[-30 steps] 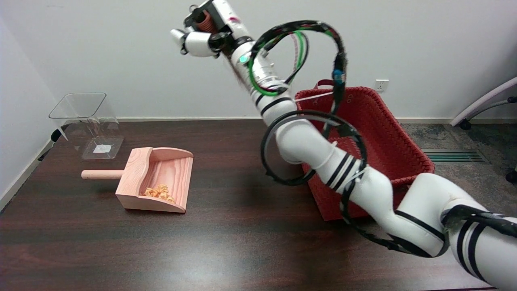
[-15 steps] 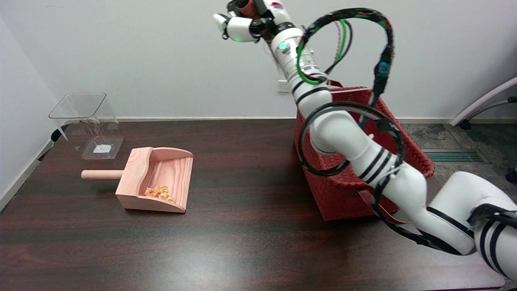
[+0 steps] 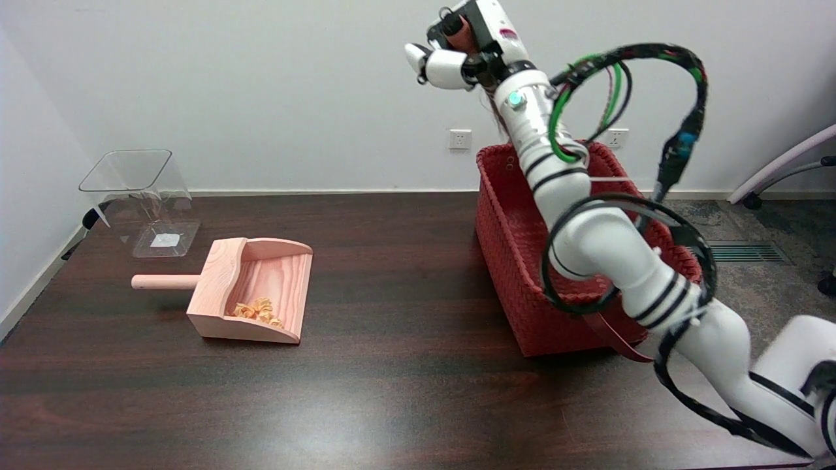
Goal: Place the broom in the brown basket.
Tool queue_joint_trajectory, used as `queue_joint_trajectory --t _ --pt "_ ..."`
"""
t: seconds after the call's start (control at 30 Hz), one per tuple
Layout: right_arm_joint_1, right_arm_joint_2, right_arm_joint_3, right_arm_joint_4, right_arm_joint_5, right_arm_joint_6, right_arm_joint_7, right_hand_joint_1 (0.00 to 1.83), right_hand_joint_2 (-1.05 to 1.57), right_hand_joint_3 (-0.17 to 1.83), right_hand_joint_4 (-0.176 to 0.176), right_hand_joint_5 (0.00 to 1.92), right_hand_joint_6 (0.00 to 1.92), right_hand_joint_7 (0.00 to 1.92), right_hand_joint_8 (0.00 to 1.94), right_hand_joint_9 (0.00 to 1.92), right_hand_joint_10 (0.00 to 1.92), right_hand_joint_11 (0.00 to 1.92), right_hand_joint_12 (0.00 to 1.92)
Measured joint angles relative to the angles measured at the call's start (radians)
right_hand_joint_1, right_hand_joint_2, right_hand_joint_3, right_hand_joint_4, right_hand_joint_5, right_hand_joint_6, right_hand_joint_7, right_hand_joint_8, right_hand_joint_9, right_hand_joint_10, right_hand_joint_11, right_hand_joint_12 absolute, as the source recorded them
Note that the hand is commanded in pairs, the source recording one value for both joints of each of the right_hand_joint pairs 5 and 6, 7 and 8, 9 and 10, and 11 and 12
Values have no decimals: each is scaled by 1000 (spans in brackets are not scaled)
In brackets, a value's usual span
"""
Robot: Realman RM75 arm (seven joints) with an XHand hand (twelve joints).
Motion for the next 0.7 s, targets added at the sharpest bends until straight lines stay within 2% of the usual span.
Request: queue_joint_trajectory --t 0.7 --pt "-270 63 84 -194 75 64 -66 1253 1283 508 0 1920 1920 1920 1920 1920 1920 1920 1920"
